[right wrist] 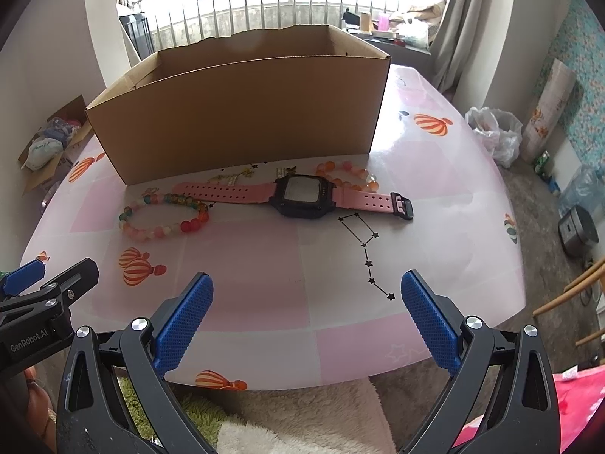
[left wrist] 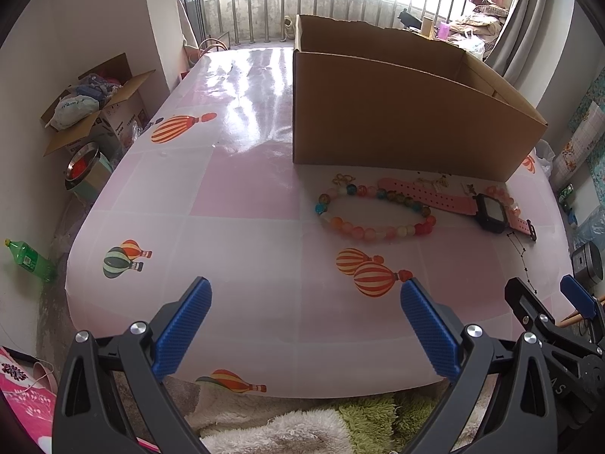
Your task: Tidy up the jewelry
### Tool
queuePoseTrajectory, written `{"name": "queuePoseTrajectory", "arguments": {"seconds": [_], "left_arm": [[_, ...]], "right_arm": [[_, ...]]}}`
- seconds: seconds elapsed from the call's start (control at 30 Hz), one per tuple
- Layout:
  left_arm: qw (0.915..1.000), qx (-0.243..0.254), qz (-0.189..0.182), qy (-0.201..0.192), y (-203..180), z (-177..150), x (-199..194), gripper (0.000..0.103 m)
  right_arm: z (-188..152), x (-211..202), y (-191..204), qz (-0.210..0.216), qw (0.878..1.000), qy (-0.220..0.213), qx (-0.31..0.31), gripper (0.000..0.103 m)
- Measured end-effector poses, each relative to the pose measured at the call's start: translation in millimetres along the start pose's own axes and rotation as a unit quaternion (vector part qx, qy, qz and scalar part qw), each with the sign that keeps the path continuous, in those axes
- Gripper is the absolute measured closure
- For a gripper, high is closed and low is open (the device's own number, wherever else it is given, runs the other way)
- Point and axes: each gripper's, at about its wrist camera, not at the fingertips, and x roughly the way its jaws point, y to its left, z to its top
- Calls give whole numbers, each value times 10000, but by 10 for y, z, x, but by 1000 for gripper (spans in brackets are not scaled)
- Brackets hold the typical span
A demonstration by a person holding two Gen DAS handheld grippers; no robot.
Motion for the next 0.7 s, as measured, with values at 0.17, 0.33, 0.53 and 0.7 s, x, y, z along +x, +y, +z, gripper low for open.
{"name": "queuePoseTrajectory", "arguments": {"seconds": [0.17,0.33,0.53,0.7], "left_arm": [[10000,-3,9,4,11,5,7,4],[10000,1,16,-4,1,8,5,4],[10000,4,23,-13,4,7,3,4],[10000,5,29,-17,10,4,-2,4]], "right_arm": [[1,-8,9,-19,10000,-6,-17,8],[2,-5,3,-8,10000,8,-6,8],[5,-14,5,0,10000,0,-6,8],[3,-14,6,-3,10000,0,-6,8]]}}
